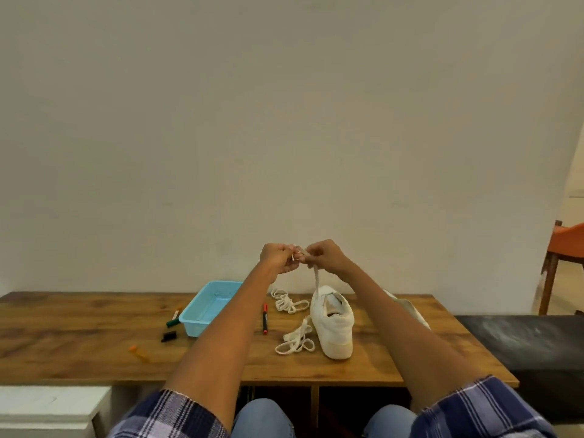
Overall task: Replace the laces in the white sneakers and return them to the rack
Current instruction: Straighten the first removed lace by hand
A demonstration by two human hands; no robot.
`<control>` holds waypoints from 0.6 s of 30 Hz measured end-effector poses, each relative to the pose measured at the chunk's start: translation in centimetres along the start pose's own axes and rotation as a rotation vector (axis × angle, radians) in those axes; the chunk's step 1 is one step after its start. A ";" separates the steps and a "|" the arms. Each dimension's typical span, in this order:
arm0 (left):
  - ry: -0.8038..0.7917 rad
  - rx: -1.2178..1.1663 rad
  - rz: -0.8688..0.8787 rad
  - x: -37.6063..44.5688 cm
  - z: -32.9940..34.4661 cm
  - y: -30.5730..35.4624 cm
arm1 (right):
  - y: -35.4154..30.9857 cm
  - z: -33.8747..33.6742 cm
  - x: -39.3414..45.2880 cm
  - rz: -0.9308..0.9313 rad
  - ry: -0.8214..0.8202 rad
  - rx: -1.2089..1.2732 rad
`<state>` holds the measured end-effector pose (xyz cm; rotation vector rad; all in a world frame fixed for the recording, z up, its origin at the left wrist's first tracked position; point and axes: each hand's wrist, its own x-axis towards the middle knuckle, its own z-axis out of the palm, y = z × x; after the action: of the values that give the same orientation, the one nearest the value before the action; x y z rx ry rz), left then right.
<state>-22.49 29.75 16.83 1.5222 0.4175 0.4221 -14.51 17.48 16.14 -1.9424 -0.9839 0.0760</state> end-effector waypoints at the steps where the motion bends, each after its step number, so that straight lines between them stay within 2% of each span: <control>1: -0.016 -0.069 0.008 -0.6 0.1 0.4 | -0.5 -0.4 -0.4 -0.047 0.022 0.043; 4: -0.020 -0.181 0.041 -2.3 0.3 1.8 | -2.4 -0.9 -2.1 -0.135 0.101 0.118; 7: -0.045 -0.162 0.063 -4.3 0.3 3.3 | -3.8 -1.3 -3.2 -0.181 0.281 0.202; 10: -0.251 -0.056 0.034 -7.2 0.3 4.9 | -5.0 -2.0 -4.1 -0.219 0.416 0.140; 12: -0.341 -0.097 0.043 -8.5 0.5 5.9 | -5.9 -2.2 -5.0 -0.231 0.395 0.036; 15: -0.303 -0.322 0.134 -9.1 0.7 7.0 | -7.2 -2.4 -6.3 -0.221 0.323 0.028; 18: -0.257 -0.398 0.213 -9.7 1.3 7.4 | -8.3 -3.0 -7.6 -0.161 0.241 0.100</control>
<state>-30.15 23.72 24.28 1.2130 -0.0329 0.4385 -23.41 12.45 21.68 -1.7283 -0.9521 -0.1934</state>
